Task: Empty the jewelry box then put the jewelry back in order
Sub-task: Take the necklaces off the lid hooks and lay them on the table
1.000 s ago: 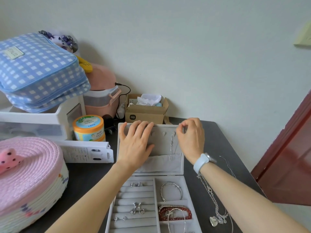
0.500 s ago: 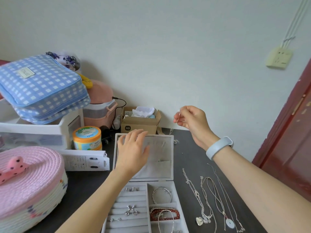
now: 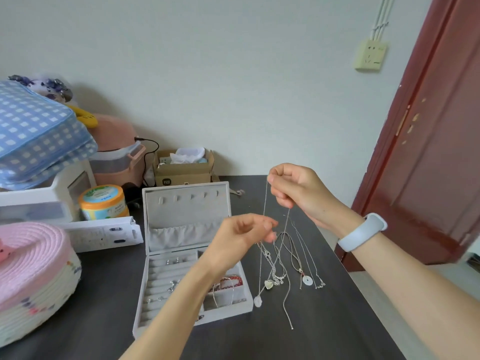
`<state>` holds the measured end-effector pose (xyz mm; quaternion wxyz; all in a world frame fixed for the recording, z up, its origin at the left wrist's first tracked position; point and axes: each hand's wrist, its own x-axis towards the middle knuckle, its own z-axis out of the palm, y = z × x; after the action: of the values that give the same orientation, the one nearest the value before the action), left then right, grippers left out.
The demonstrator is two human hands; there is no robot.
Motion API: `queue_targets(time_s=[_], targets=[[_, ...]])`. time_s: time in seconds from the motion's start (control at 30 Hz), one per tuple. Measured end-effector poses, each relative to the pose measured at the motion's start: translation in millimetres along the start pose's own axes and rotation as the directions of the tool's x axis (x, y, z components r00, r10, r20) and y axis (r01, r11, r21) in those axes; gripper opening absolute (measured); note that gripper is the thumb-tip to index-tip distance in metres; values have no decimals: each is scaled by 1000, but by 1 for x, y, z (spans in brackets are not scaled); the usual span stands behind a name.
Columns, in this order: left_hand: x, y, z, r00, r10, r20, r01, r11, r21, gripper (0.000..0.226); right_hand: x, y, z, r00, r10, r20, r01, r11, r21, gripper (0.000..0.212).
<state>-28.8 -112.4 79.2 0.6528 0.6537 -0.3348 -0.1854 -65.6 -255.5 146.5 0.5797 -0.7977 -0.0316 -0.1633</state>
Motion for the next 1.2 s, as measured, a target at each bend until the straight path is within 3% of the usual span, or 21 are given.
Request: queue_targets(time_s=[0.1, 0.17, 0.27, 0.37, 0.47, 0.6, 0.77, 0.9, 1.0, 1.2], targets=[[-8, -6, 12, 999, -35, -41, 34, 999, -14, 19, -30, 23, -25, 995, 90, -33, -90, 996, 6, 13], [-10, -7, 15, 994, -17, -111, 24, 997, 70, 16, -51, 41, -41, 987, 154, -41, -155, 988, -26, 9], [-11, 0, 19, 983, 54, -174, -12, 973, 230, 14, -77, 69, -53, 972, 236, -2, -234, 964, -126, 17], [-8, 15, 31, 986, 69, -149, -38, 979, 202, 13, -94, 91, -43, 947, 307, 91, -295, 947, -127, 24], [0, 29, 47, 995, 73, -70, -61, 983, 172, 15, -99, 104, -20, 928, 310, 208, -292, 950, -112, 33], [14, 38, 58, 994, 97, -53, -87, 984, 157, 16, -99, 108, 6, 925, 235, 298, -266, 962, 68, 29], [26, 35, 50, 986, 35, -164, -37, 999, -5, 16, -98, 114, 8, 977, 189, 102, -210, 942, 263, 36], [33, 26, 44, 976, -9, -217, -7, 998, -70, 13, -101, 112, 5, 962, 191, 194, -225, 958, 178, 15], [42, 16, 34, 935, -61, -349, 14, 991, -135, 12, -107, 121, -4, 971, 200, 131, -221, 961, 166, 27], [52, -17, 12, 823, -193, -535, 55, 963, -262, 15, -120, 151, -41, 945, 320, -66, -297, 924, 240, 27]])
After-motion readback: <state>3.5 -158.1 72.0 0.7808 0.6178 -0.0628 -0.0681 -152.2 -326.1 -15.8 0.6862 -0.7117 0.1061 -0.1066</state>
